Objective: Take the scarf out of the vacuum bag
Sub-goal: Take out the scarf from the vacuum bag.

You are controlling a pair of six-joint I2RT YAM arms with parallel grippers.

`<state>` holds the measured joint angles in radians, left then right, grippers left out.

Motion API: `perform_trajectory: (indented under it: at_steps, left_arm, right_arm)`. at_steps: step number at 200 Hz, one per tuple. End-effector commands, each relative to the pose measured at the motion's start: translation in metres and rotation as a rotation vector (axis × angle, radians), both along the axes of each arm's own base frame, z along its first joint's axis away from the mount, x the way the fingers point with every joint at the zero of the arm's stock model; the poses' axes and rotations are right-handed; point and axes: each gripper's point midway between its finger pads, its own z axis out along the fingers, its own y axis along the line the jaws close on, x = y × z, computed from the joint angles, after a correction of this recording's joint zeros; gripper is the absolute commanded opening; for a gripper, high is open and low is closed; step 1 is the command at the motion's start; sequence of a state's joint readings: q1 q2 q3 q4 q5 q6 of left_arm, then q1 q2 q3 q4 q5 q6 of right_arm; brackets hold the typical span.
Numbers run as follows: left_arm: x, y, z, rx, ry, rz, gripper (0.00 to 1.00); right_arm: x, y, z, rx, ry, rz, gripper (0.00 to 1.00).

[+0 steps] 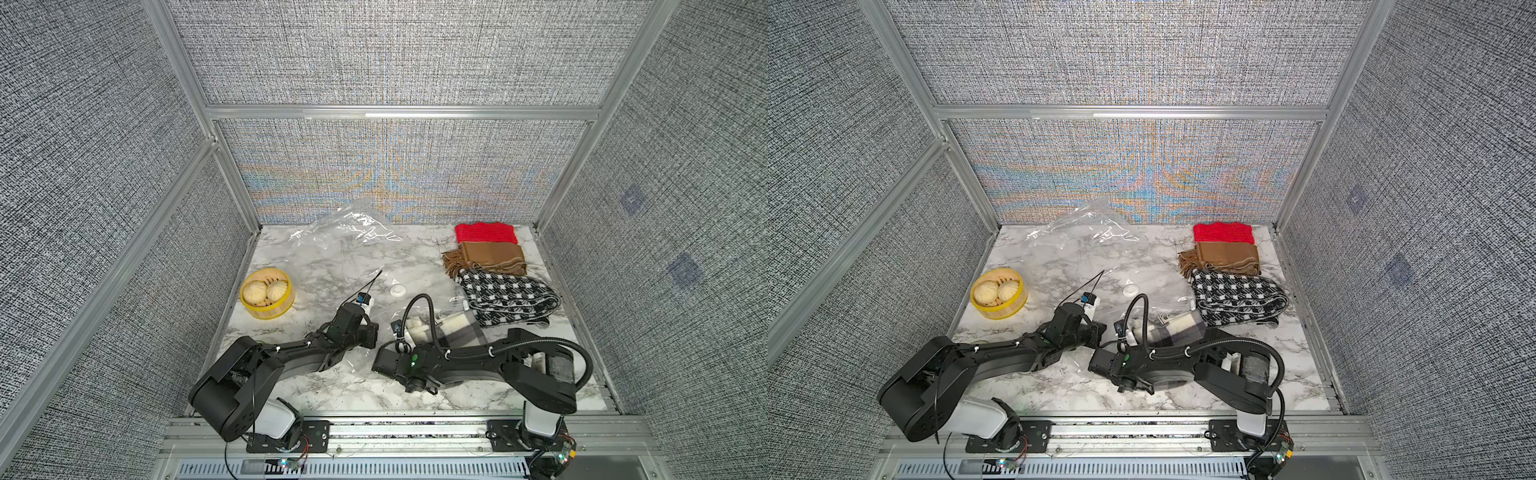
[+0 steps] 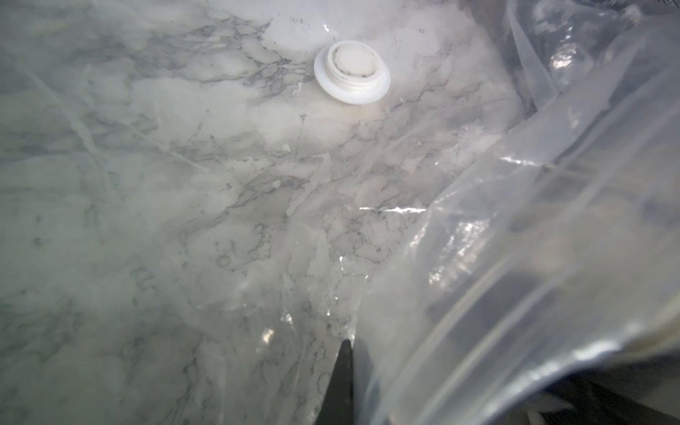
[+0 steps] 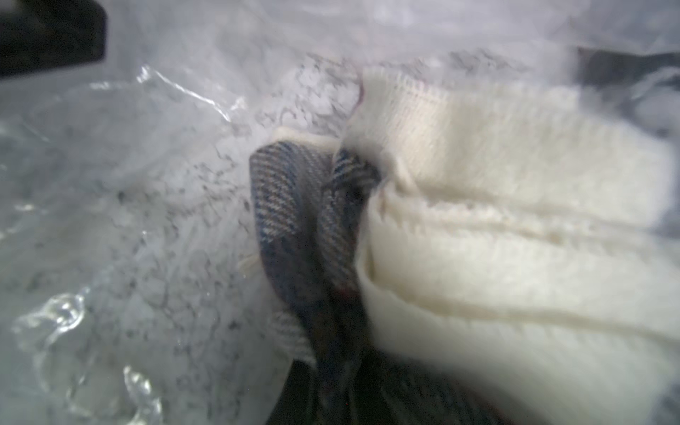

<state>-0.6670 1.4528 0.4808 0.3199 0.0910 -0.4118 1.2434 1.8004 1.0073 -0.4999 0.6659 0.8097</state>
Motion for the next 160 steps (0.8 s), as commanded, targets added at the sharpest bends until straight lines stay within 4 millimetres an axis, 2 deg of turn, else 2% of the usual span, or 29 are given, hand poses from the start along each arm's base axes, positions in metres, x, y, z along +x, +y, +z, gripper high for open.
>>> perform_trajectory:
  at_steps: [1, 48, 77, 101, 160]
  left_arm:
    - [0.018, 0.007, 0.005, 0.036, -0.040, 0.075, 0.00]
    - [0.032, 0.011, -0.001, 0.096, -0.003, 0.152, 0.00]
    - [0.033, 0.014, -0.005, 0.107, -0.004, 0.166, 0.00]
    - [0.039, 0.023, -0.005, 0.138, -0.016, 0.202, 0.00]
    - [0.048, 0.029, 0.003, 0.133, -0.028, 0.220, 0.00]
  right_arm:
    - [-0.023, -0.050, -0.004, -0.110, 0.102, -0.065, 0.00]
    - [-0.024, -0.089, -0.002, -0.048, 0.151, -0.146, 0.00]
    - [-0.024, -0.100, -0.004, -0.012, 0.174, -0.166, 0.00]
    - [-0.019, -0.117, 0.004, 0.003, 0.121, -0.197, 0.00]
    - [-0.012, -0.141, 0.020, 0.175, 0.105, -0.212, 0.00]
